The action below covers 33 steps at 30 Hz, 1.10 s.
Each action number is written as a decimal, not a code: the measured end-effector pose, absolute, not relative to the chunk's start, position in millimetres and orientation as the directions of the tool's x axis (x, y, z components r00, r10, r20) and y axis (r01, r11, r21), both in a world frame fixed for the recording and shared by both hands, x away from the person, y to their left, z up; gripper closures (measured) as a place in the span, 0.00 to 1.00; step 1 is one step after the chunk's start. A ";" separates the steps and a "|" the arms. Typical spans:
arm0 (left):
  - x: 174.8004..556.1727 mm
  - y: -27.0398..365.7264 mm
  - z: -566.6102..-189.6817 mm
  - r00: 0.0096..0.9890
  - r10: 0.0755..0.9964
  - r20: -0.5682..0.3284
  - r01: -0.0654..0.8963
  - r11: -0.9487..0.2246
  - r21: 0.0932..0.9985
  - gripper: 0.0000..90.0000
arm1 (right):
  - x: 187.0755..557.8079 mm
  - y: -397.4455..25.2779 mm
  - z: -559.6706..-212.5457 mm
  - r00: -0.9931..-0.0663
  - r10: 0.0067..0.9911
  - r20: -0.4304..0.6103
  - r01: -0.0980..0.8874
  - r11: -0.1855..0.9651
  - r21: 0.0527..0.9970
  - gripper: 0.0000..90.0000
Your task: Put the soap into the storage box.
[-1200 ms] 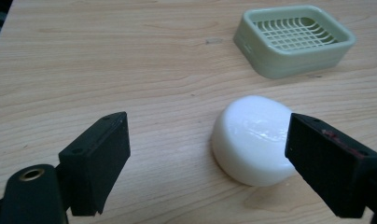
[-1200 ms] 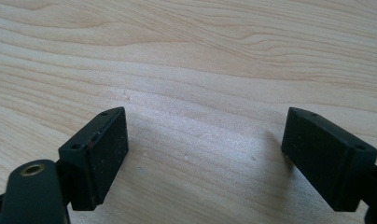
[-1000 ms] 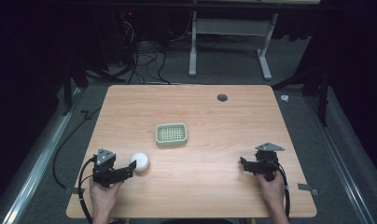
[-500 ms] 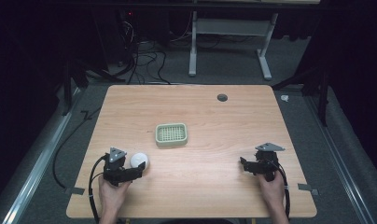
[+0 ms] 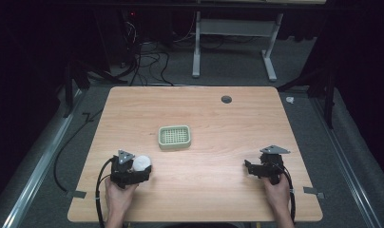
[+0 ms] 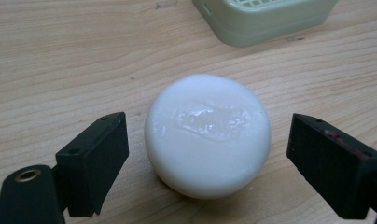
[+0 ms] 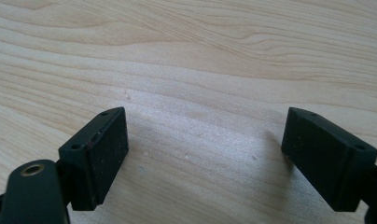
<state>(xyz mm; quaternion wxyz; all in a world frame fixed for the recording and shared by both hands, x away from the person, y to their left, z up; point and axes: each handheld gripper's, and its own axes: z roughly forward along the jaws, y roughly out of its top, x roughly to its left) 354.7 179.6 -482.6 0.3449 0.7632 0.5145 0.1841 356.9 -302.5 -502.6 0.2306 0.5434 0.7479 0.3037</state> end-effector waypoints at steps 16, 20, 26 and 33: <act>358.3 173.5 -494.1 0.382 0.923 -0.033 0.656 -0.246 0.714 0.17 | 356.9 -302.5 -502.6 -0.303 0.953 -0.015 0.673 0.225 0.705 0.17; 359.2 170.9 -495.5 0.389 0.921 -0.026 0.652 -0.255 0.714 0.17 | 356.9 -302.5 -502.6 -0.303 0.953 -0.015 0.673 0.225 0.705 0.17; 360.8 169.0 -498.0 0.388 0.922 -0.014 0.654 -0.264 0.709 0.19 | 357.0 -302.5 -502.6 -0.303 0.953 -0.015 0.673 0.225 0.705 0.17; 362.8 166.6 -501.6 0.394 0.919 0.000 0.661 -0.283 0.695 0.24 | 356.9 -302.5 -502.6 -0.303 0.953 -0.015 0.673 0.225 0.705 0.17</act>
